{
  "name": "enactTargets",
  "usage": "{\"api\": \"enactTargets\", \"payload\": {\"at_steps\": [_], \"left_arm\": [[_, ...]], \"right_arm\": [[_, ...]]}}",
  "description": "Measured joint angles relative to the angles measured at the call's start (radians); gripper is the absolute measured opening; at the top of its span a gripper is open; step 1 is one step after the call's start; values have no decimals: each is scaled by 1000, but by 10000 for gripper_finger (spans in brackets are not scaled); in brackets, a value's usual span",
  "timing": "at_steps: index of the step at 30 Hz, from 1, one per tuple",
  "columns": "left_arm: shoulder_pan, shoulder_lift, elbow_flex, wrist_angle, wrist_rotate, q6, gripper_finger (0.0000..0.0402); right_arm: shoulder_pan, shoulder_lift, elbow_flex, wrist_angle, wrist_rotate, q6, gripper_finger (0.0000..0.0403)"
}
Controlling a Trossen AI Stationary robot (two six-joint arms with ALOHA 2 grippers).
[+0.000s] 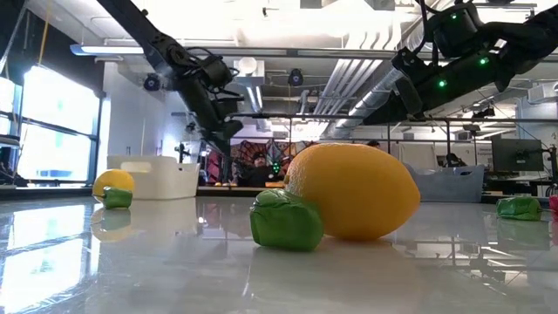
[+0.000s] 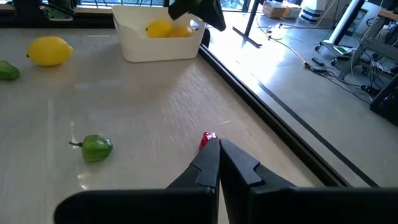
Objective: Sort produce into baskets
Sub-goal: Put the green bell pepper into the gray bin
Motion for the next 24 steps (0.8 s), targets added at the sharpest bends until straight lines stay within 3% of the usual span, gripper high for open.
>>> {"api": "enactTargets", "payload": {"at_steps": [5,15,24], "left_arm": [[-70,-1,-86,179,-18,33,3],[-199,-2,-336,705,-30,138,3],[-296,-81,-522,911,-29,179,3]], "right_arm": [[0,0,0,0,0,4,1],[0,0,0,7,0,21,1],[16,0,0,8,2,49,1]]}}
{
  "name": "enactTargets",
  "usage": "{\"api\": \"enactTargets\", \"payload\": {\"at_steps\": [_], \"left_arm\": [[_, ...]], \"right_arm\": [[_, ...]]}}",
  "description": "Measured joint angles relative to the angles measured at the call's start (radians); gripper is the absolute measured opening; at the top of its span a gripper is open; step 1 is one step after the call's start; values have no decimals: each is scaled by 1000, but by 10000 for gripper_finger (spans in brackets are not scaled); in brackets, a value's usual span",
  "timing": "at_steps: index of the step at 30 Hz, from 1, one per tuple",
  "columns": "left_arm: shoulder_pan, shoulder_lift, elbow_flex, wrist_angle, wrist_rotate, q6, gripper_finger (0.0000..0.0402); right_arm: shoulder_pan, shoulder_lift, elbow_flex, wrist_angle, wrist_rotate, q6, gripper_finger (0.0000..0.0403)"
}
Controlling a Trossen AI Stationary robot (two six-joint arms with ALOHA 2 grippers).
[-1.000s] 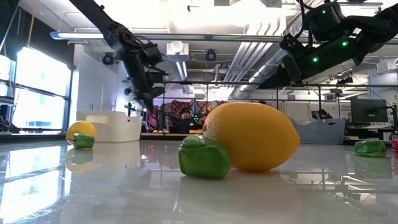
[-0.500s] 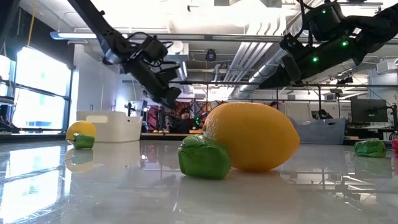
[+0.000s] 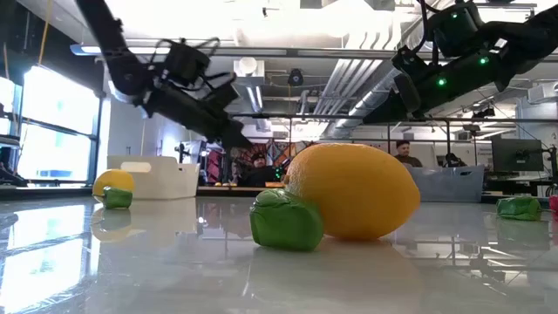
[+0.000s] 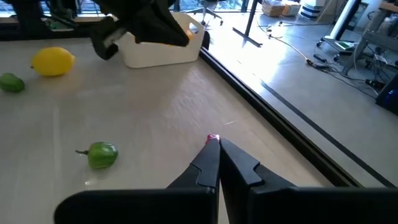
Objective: Sort produce into baskets
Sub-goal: Put the green bell pepper into the gray bin
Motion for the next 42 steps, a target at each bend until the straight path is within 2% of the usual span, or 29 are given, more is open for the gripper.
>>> {"api": "enactTargets", "payload": {"at_steps": [8,13,18,25,31,35,42], "left_arm": [[-52,-137,-222,176,104,-33,3],[-79,-174,-304,220,110,-3,3],[-114,-183,-328,220,113,-15,3],[-167,-183,-328,220,119,2,3],[-211,-183,-328,219,283,-38,3],[-256,-183,-328,219,356,-44,3],[-312,-183,-328,218,342,-70,3]], "right_arm": [[118,0,89,-85,94,-10,1],[215,0,157,-213,116,47,1],[315,0,207,-376,148,153,1],[429,0,309,-733,179,371,1],[518,0,342,-963,174,597,2],[581,10,342,-1067,160,762,31],[646,102,341,-1093,48,967,118]]}}
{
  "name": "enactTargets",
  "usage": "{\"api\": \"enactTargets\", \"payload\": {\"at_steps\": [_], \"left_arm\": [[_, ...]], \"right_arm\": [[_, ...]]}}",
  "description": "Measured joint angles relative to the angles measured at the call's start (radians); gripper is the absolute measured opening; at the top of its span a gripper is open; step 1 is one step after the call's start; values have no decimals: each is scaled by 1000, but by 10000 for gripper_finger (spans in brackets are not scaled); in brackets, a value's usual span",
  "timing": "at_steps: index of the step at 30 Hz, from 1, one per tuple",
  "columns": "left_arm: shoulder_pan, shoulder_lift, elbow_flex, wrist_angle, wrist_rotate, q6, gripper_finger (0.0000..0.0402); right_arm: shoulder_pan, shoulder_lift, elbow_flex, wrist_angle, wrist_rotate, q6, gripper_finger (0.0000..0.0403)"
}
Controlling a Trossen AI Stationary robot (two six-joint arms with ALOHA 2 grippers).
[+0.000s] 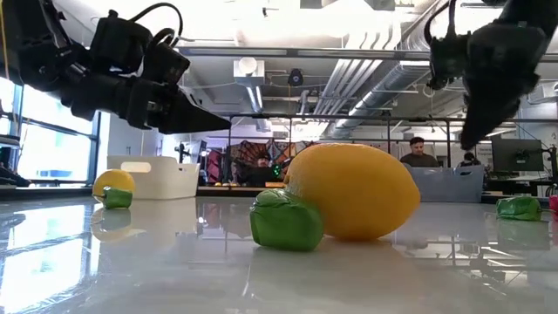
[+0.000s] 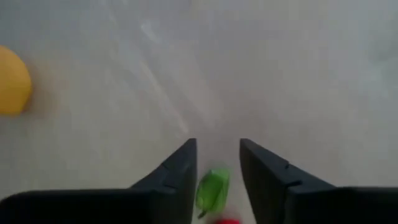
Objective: Sort produce into baskets
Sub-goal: Put the green bell pepper into the gray bin
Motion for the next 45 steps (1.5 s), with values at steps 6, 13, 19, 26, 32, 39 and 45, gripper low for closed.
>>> {"api": "enactTargets", "payload": {"at_steps": [6,13,19,26,32,39,45], "left_arm": [[-9,0,0,-1,-59,-10,3],[-9,0,0,-6,-60,-10,3],[-9,0,0,-13,-91,-10,3],[-10,0,0,-38,-104,-27,3],[-21,1,0,-38,-103,-35,3],[-23,1,1,-15,-103,-13,3],[-23,1,2,6,-103,8,3]], "right_arm": [[16,137,0,0,-86,27,153],[13,210,-1,0,-144,48,161],[13,213,-1,12,-166,48,161],[13,269,-1,56,-166,36,161],[13,332,0,94,-200,9,157],[12,326,-1,90,-202,9,98],[6,327,14,92,-206,-61,35]]}}
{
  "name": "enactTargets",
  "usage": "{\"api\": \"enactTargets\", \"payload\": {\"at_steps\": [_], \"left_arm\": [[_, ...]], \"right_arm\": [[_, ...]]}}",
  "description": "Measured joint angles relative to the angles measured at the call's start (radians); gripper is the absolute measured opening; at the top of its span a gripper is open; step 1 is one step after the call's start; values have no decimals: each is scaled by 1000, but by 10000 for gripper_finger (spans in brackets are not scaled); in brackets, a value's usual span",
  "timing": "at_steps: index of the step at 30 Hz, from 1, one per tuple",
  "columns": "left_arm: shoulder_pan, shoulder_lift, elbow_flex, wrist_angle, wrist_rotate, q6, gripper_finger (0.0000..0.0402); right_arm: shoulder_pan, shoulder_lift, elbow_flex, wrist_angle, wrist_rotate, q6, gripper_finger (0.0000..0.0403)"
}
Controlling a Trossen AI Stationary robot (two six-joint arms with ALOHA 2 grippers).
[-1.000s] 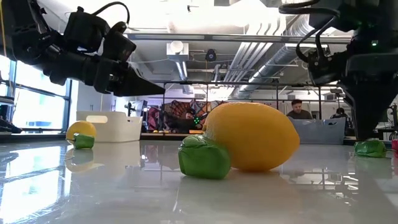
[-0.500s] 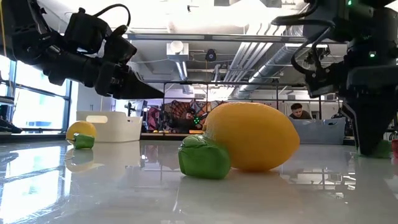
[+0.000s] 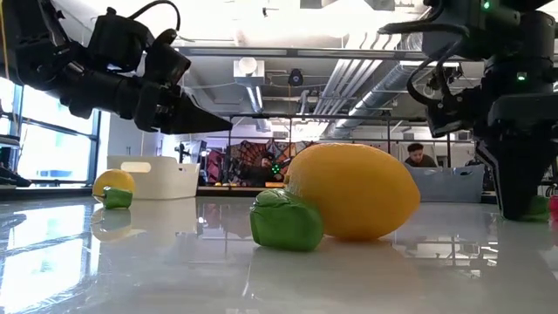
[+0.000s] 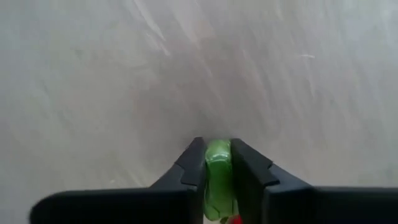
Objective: Sort produce into baskets
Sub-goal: Put the green bell pepper into the gray bin
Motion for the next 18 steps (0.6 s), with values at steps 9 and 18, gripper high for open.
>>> {"api": "enactTargets", "payload": {"at_steps": [9,18], "left_arm": [[0,0,20,-14,25,-28,3],[-11,0,118,-130,196,-5,3]], "right_arm": [[-56,-1,73,333,305,-332,37],[-163,-1,-49,1198,363,-767,36]]}}
